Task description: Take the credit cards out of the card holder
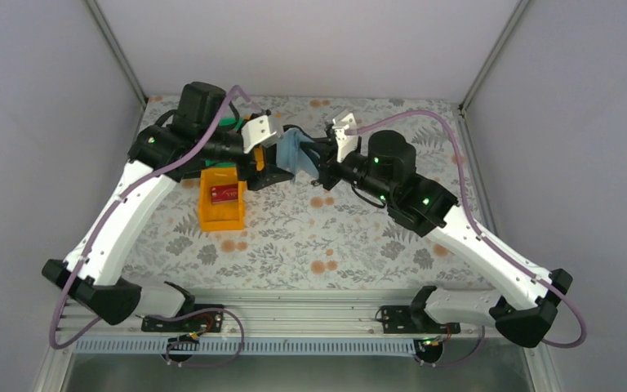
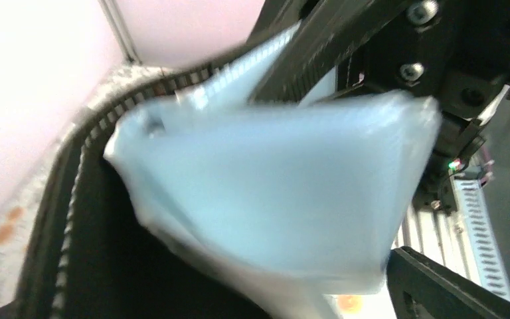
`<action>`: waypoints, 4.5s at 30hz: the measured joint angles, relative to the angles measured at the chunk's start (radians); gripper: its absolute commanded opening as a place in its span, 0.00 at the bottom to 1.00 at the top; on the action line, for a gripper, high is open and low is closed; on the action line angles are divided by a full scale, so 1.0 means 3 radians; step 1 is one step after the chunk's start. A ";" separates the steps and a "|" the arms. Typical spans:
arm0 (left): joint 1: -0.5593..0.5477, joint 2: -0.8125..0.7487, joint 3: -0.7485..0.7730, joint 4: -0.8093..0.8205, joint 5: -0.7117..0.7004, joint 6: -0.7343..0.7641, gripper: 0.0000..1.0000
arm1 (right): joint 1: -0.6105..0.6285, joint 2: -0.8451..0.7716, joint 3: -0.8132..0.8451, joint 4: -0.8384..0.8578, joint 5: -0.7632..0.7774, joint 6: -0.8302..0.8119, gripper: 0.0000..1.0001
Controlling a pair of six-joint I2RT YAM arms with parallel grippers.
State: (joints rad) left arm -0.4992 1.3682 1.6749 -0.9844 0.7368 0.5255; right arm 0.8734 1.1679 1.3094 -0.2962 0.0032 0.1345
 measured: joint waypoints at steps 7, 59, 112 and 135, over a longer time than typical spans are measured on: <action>0.0029 -0.0322 -0.0142 0.0235 -0.0151 -0.0150 0.80 | -0.0089 -0.0006 0.0001 -0.0092 -0.0698 0.0061 0.04; 0.0123 -0.0614 -0.0765 0.0341 0.0111 -0.0814 0.02 | -0.0916 -0.0334 -0.0956 0.0446 -0.2777 -0.0670 0.99; -0.0048 -0.0421 -0.0754 0.0443 0.0563 -0.0726 0.10 | -0.0744 -0.0474 -0.0631 -0.0011 -0.2508 -0.0418 0.04; 0.0071 -0.0394 -0.0641 0.0240 0.1266 -0.0589 0.02 | -0.0762 -0.0422 -0.0724 0.0150 -0.2922 -0.0624 0.33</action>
State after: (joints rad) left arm -0.4778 1.2499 1.4826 -0.9123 1.1168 0.3489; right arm 0.6449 1.0412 1.0924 -0.2512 -0.8734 -0.0528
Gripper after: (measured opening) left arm 0.027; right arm 0.301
